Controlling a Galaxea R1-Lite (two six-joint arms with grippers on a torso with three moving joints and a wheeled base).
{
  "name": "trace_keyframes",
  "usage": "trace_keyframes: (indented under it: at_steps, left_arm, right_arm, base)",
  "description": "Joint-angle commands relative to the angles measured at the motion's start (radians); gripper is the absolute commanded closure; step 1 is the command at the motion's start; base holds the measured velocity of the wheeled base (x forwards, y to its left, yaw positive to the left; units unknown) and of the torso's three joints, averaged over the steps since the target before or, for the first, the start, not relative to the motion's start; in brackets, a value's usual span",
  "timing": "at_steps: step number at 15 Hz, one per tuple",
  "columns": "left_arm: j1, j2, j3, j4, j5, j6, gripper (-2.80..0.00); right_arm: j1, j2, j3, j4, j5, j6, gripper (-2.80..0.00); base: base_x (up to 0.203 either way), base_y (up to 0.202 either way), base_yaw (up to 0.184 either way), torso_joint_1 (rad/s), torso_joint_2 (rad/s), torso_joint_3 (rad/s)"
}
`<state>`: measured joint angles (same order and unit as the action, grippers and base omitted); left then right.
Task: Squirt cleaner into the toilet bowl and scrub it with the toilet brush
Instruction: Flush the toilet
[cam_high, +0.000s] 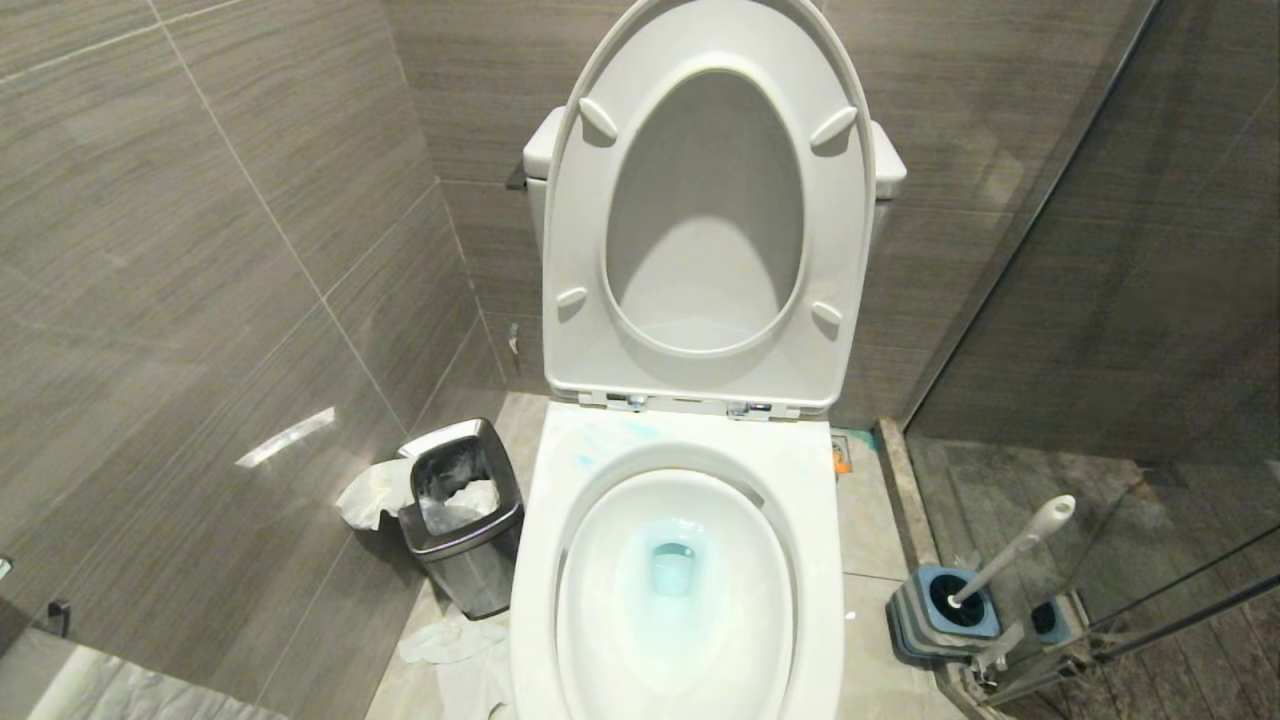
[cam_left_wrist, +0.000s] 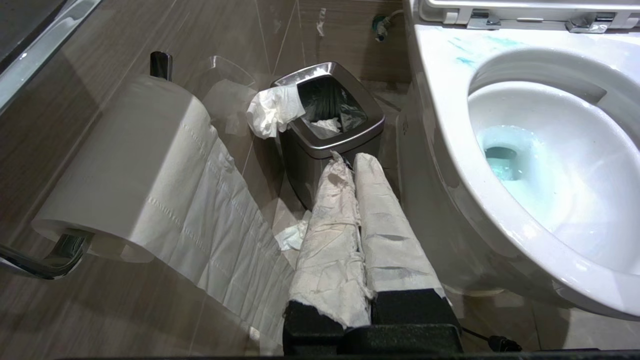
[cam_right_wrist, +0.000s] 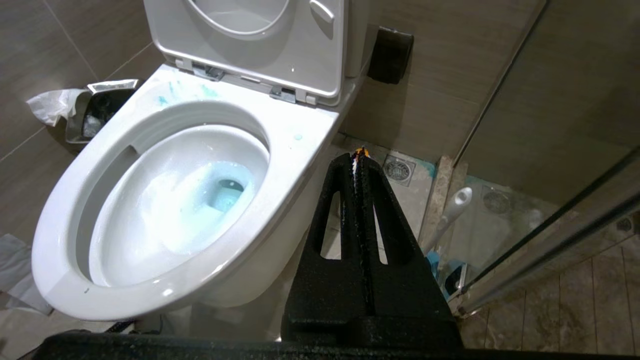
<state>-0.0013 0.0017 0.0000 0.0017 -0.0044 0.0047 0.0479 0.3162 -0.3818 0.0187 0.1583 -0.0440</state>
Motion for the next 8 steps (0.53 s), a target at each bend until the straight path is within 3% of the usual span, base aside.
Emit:
trace_keyframes:
  at_steps: [1, 4, 8]
  left_arm:
    - [0.000, 0.000, 0.000, 0.000, 0.000, 0.000, 0.00]
    - [0.000, 0.000, 0.000, 0.000, 0.000, 0.000, 0.00]
    - [0.001, 0.000, 0.000, 0.000, 0.000, 0.000, 0.00]
  right_arm:
    - [-0.001, -0.090, 0.050, 0.001, -0.005, -0.002, 0.00]
    - [-0.014, -0.136, 0.105, -0.005, -0.042, -0.001, 0.00]
    - [-0.034, -0.269, 0.193, 0.003, -0.034, -0.002, 0.00]
  base:
    - [0.000, 0.000, 0.000, 0.000, 0.00, 0.000]
    - [0.000, 0.000, 0.000, 0.000, 0.00, 0.000]
    - [0.000, 0.000, 0.000, 0.000, 0.00, 0.000]
